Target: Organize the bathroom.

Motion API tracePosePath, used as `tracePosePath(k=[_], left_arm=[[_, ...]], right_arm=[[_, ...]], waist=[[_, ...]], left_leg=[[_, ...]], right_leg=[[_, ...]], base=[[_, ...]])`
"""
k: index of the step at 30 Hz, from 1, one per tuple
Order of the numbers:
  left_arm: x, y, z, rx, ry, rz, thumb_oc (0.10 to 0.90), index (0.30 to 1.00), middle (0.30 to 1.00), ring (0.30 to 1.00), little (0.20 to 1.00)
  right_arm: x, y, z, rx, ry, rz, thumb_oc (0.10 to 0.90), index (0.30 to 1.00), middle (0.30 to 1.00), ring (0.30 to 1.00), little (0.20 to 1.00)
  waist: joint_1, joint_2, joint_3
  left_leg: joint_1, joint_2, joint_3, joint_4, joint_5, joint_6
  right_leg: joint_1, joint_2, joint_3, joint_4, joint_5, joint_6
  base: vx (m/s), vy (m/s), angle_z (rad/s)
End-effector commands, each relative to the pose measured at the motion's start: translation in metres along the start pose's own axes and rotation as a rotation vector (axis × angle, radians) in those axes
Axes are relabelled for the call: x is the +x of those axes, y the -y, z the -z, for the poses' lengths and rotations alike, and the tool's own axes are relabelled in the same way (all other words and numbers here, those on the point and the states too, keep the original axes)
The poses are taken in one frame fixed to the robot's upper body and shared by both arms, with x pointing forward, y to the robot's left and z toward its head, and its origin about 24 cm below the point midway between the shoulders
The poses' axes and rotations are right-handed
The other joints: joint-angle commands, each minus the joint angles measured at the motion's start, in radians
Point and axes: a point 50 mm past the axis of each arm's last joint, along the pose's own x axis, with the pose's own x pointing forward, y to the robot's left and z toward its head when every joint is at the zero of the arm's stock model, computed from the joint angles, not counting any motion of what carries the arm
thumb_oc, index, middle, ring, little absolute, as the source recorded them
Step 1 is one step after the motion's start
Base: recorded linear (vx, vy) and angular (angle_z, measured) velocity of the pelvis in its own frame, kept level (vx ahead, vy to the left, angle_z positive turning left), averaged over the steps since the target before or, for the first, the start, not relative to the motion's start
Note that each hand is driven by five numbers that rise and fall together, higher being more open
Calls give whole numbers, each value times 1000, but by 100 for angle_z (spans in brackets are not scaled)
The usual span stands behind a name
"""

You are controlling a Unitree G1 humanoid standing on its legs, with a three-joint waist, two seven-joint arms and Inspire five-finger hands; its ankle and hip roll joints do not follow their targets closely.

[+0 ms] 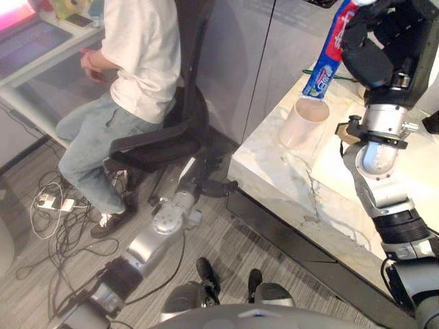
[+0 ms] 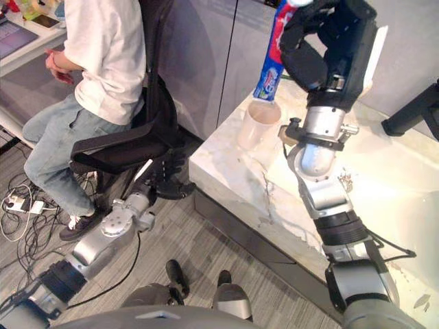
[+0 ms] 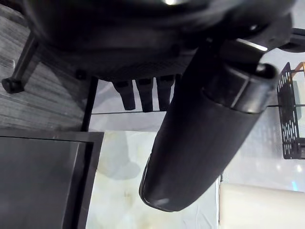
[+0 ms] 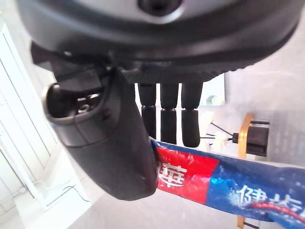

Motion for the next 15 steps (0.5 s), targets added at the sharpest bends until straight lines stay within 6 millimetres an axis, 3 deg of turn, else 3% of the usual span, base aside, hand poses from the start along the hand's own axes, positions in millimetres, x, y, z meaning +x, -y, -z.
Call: tracePosePath(k=[1,15], left_arm=[[1,21,-31,-74,184,68,800,900,900,900,900],[-11,9,-16,-73,131,43,800,900,900,900,900]], right_arm=[[25,3,-51,111,265,21,400,300,300,300,300],[2,16,-19,65,181,92,400,300,300,300,300]], waist=[[7,-10,-130],[36,-2,-131]], left_leg=[[26,4,-18,117,-98,-40],[57,-7,-44,80,-96,-32]], right_leg=[[-92,6,-46,77,21,35],[-101,-10,-85,82,29,46]], base=[[0,0,0],[36,-20,3]])
